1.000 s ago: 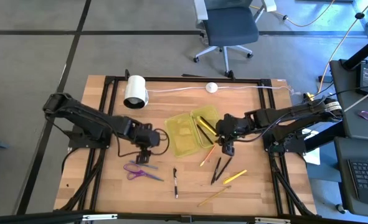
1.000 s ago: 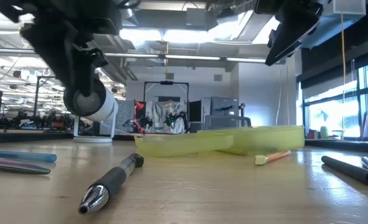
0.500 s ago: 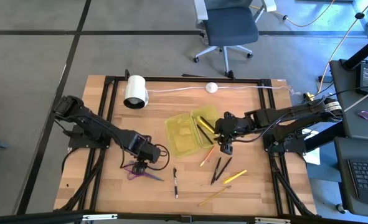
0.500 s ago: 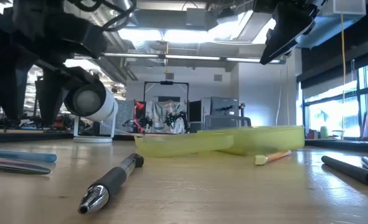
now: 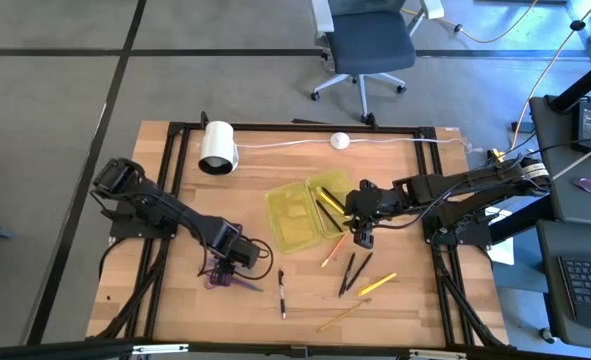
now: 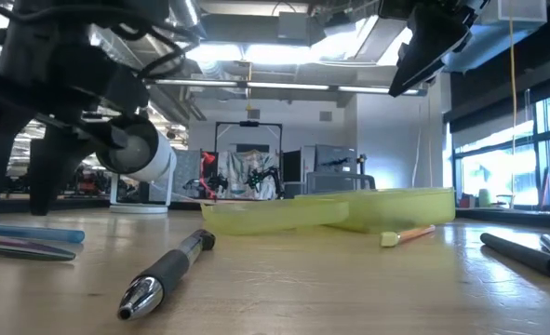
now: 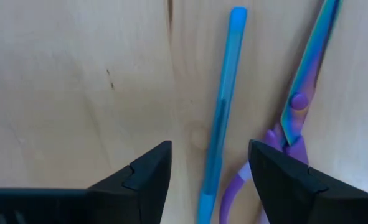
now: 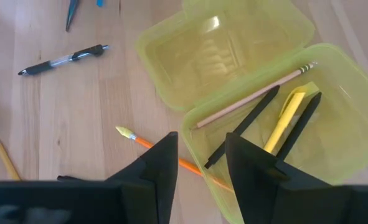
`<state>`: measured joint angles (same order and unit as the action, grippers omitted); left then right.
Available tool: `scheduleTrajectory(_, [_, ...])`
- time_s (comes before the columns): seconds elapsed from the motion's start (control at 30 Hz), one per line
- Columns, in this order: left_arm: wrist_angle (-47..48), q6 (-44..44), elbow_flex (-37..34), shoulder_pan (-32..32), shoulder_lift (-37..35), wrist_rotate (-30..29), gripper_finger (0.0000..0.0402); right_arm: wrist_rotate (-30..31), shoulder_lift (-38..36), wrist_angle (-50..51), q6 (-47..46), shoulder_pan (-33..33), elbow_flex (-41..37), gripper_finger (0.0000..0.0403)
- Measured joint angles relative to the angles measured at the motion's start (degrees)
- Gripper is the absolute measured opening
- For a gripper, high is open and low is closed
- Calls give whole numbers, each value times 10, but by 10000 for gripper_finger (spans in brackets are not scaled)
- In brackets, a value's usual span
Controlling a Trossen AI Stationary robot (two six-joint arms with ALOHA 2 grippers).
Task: Pick & place school supplies into a supply box
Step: Put the blue pen into the yellow supply box
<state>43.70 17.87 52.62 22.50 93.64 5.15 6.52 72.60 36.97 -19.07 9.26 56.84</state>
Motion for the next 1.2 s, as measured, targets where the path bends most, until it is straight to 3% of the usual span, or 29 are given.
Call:
scheduleTrajectory(0.77, [32, 0, 1, 19, 37, 25, 164, 0, 0, 2, 0, 0, 0, 138])
scheduleTrajectory(1.2, [36, 56, 0, 59, 38, -13, 155, 0, 0, 2, 1, 0, 0, 138])
